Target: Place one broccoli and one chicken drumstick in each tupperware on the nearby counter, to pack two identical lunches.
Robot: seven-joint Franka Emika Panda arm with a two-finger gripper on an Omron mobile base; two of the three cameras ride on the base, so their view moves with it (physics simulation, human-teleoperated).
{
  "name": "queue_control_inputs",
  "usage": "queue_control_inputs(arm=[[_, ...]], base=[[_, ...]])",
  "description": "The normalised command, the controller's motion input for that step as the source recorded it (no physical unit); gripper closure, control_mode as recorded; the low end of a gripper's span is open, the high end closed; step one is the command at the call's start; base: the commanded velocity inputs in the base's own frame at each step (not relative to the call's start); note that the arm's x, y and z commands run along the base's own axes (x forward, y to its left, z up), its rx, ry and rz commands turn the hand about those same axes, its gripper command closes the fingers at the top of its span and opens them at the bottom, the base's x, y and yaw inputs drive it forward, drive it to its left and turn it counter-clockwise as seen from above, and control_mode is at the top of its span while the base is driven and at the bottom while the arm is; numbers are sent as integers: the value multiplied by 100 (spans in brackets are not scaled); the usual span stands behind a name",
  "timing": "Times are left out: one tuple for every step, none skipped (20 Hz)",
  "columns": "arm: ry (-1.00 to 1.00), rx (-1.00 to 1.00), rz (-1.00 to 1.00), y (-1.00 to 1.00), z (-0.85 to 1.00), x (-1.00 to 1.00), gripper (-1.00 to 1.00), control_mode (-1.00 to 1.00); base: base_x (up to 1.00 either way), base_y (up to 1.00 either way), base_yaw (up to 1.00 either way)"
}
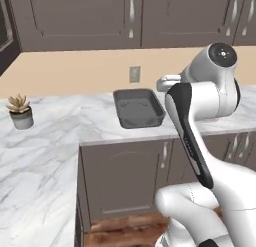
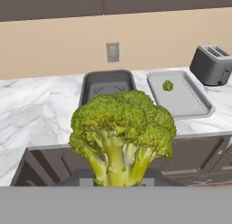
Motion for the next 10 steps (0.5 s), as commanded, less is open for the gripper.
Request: queue_control_inputs(arm=[[0,0,0,0,0,0,100,100],[0,0,0,0,0,0,100,100],[0,0,0,0,0,0,100,100],[0,0,0,0,0,0,100,100],[0,0,0,0,0,0,100,100],[0,0,0,0,0,0,100,100],[0,0,0,0,0,0,100,100],[0,0,0,0,0,0,100,100],[0,0,0,0,0,0,100,100],[0,0,0,0,0,0,100,100]], base=[[45,0,0],[43,0,0],[43,0,0],[47,0,0],[51,0,0],[54,0,0],[57,0,0],[59,0,0],[59,0,0],[58,0,0]])
